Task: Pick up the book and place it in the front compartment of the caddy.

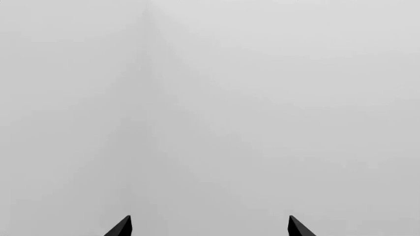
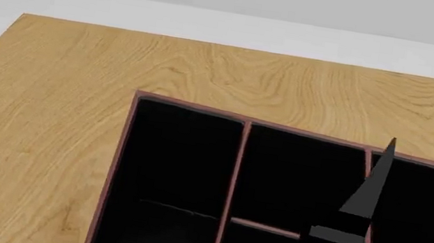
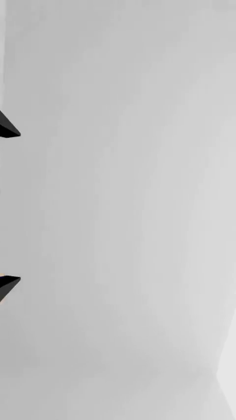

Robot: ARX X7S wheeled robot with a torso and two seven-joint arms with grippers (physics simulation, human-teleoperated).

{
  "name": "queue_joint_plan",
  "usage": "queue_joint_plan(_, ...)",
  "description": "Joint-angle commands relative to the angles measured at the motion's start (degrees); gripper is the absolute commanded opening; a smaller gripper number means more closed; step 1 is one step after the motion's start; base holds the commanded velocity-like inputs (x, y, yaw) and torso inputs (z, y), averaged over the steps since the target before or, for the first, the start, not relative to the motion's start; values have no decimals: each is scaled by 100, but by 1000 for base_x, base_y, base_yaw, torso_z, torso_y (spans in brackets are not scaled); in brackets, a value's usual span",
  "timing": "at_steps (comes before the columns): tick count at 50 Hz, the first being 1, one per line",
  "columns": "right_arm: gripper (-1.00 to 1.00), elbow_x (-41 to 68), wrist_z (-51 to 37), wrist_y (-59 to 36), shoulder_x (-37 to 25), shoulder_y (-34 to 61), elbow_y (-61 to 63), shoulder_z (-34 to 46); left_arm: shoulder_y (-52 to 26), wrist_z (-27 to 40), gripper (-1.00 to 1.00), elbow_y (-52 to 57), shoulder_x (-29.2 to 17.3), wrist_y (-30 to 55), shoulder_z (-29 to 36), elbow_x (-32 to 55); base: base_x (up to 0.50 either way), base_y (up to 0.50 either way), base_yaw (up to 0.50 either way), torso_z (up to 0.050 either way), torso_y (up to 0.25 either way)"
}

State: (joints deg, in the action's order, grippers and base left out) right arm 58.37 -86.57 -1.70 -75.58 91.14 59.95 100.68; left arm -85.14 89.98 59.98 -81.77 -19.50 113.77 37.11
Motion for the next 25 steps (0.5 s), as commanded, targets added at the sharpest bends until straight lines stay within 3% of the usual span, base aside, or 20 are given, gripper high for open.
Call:
queue_joint_plan(1, 100, 3072, 1694, -1355, -349, 4377, 3, 1202, 290, 0, 100, 1, -15, -65, -240, -78, 0, 0, 0, 0, 0)
queue_joint_plan(3, 100, 4006, 2155, -2093, -357, 4370, -182, -195, 394, 0, 100, 1, -4, -71, -361, -89, 0, 0, 0, 0, 0)
queue_joint_plan(7, 100, 4968, 3333, -3446, 62, 4360, -1164, -1761, 640, 0, 100, 1, 26, -57, -636, -92, 0, 0, 0, 0, 0)
queue_joint_plan(11, 100, 5023, 4202, -4323, 644, 4321, -2037, -2230, 913, -1, 100, 1, 122, 6, -978, -52, 0, 0, 0, 0, 0)
queue_joint_plan(13, 100, 4744, 5034, -5181, 1265, 4351, -3043, -2584, 849, -1, 100, 1, 134, -16, -955, -59, 0, 0, 0, 0, 0)
queue_joint_plan(15, 100, 3834, 6170, -6025, 2306, 4337, -3932, -2353, 961, -1, 100, 1, 74, -100, -950, -169, 0, 0, 0, 0, 0)
queue_joint_plan(21, 100, 2436, 8766, -7475, 3210, 4361, -4274, -2281, 1097, -1, 100, 1, 31, -145, -1047, -222, 0, 0, 0, 0, 0)
queue_joint_plan(25, 100, 914, 11376, -8115, 3640, 4371, -4124, -2191, 1032, -1, 100, 1, 141, -62, -1118, -77, 0, 0, 0, 0, 0)
